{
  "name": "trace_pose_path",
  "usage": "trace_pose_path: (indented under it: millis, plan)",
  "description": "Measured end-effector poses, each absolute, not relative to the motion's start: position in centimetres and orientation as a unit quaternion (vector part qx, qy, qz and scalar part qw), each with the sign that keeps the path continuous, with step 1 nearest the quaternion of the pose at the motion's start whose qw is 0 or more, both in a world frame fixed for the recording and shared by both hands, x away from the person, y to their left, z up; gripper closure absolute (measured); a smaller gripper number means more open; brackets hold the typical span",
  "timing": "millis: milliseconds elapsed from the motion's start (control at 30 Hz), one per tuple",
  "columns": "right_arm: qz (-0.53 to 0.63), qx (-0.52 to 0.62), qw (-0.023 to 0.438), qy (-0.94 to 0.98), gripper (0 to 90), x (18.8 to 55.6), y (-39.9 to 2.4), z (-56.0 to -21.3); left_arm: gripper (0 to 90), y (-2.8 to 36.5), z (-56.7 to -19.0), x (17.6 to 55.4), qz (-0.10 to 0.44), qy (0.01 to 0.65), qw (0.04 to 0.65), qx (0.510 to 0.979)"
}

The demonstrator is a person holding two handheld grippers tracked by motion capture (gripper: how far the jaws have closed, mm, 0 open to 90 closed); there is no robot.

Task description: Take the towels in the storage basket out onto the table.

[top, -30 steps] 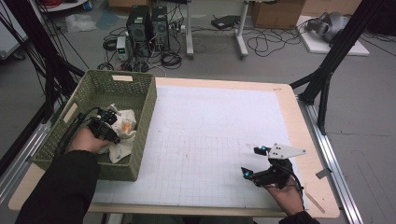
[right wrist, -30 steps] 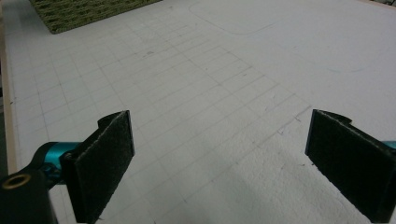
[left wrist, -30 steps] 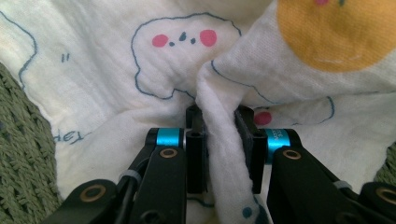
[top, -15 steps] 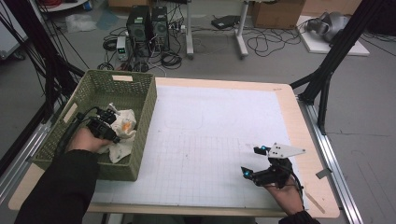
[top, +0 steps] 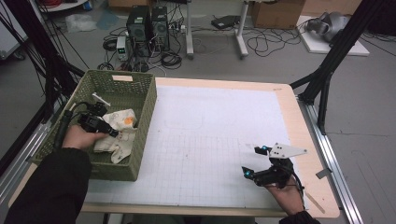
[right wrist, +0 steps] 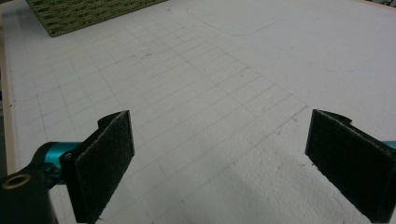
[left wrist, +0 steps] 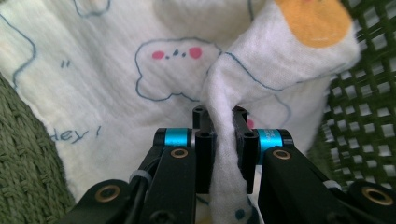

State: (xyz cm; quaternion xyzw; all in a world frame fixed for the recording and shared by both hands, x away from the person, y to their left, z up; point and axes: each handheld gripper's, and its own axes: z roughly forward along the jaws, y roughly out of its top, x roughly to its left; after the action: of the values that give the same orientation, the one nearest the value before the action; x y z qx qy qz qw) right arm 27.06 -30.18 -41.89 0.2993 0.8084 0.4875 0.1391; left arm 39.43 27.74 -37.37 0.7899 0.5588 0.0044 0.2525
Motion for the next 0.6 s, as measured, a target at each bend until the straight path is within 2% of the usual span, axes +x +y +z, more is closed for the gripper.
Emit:
trace_pose_path:
  millis: [600]
  plan:
    - [0.491, 0.299, 0.139, 0.806, 7.1, 27.0, -30.3, -41.8, 82.2, 31.0, -35.3, 37.5, -0.019, 0.558, 0.397, 0.729]
